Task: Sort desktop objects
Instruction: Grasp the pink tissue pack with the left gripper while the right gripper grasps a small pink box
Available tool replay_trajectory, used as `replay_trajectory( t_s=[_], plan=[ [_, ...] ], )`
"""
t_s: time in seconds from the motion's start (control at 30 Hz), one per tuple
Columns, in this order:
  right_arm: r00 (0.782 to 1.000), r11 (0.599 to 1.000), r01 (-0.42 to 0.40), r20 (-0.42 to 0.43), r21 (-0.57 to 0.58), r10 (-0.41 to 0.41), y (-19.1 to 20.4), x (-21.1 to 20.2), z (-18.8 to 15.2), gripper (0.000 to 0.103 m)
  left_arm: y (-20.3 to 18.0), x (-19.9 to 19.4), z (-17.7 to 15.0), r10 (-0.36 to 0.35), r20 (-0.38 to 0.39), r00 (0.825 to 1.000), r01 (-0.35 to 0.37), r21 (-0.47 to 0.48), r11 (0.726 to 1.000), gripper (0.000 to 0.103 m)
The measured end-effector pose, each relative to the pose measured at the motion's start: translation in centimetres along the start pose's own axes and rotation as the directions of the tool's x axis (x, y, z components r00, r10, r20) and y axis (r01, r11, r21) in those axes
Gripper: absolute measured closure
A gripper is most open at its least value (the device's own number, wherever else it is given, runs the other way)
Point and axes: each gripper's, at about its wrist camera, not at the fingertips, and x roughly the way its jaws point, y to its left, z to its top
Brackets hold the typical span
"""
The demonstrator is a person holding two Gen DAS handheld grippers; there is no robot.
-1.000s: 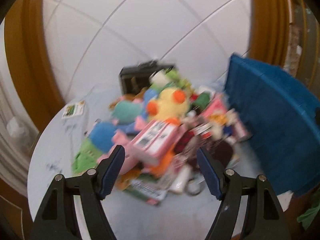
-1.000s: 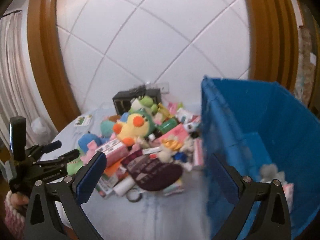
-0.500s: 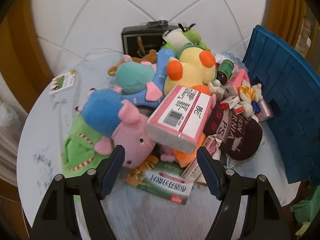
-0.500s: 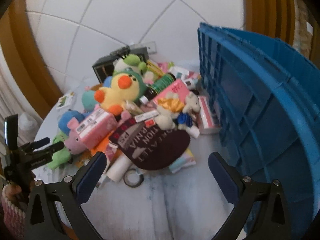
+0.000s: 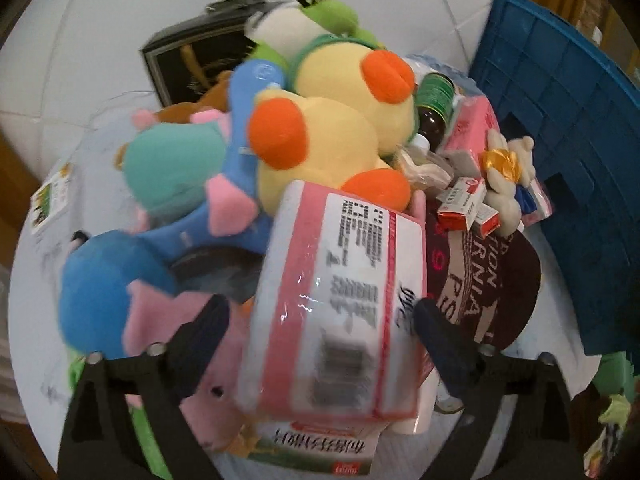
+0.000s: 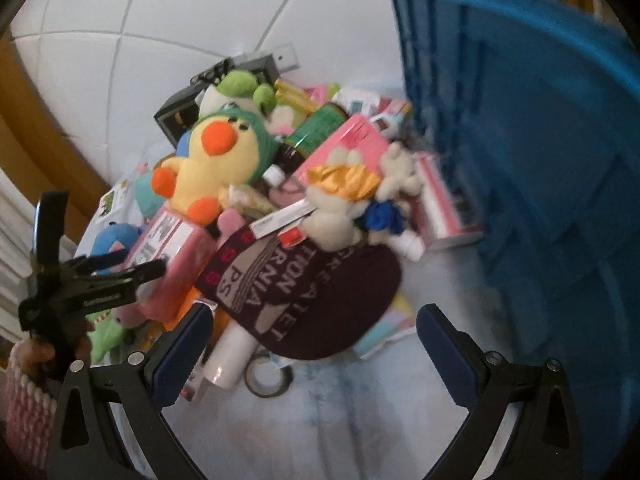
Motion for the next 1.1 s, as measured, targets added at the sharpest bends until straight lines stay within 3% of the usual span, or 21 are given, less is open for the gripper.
replay_trajectory(
  t_s=[0.1,0.27,0.4,0.43,0.5,0.53,0.7,0.8,0.93,1.1],
  plan=[
    [0.998,1.000,-0.030,-0.061,0.000,0.029,0.9,2.3,-0.5,0.000,-0.1,1.0,-0.5,-0.057,-0.012,0.998,0.057,-0.005,0.998,0.006],
    [0.987,0.997,-0.070,-0.147,-0.019,0.066,2.7,5.2,-1.4,0.000,-0.1,-1.1,-2.5,-0.064,0.064,0.996,0.064,0.004,0.998,0.024],
    [0.979,0.994,-0.106,-0.177,-0.035,0.098,4.0,6.3,-2.2,0.002,1.2,-3.7,-5.8,0.011,0.096,0.995,-0.007,-0.038,0.999,0.026],
    [0.976,0.992,-0.120,-0.186,-0.039,0.111,4.4,6.6,-2.5,0.007,1.7,-4.2,-6.9,0.035,0.095,0.995,-0.031,-0.050,0.998,0.026],
    [0.968,0.987,-0.155,-0.205,-0.047,0.142,5.3,7.4,-3.0,0.033,2.7,-4.9,-9.1,0.081,0.089,0.993,-0.074,-0.080,0.994,0.026],
    [0.964,0.984,-0.171,-0.217,-0.051,0.156,5.7,7.8,-3.3,0.037,3.3,-5.0,-10.3,0.112,0.080,0.990,-0.104,-0.094,0.990,0.026],
    [0.938,0.971,-0.237,-0.272,-0.040,0.217,7.7,10.5,-4.8,0.038,4.7,-4.1,-13.4,0.146,0.033,0.989,-0.140,-0.142,0.980,0.026],
    [0.928,0.966,-0.258,-0.283,-0.024,0.241,8.5,11.5,-5.1,0.038,4.4,-3.8,-13.7,0.169,0.049,0.984,-0.162,-0.127,0.979,0.026],
    [0.931,0.971,-0.239,-0.288,-0.016,0.224,9.2,13.0,-4.9,0.037,4.1,-2.9,-13.1,0.176,0.060,0.983,-0.168,-0.108,0.980,0.026],
    [0.957,0.981,-0.172,-0.252,-0.083,0.147,10.2,13.8,-4.5,0.026,3.6,-2.0,-12.2,0.170,0.068,0.983,-0.163,-0.092,0.982,0.026]
  ],
)
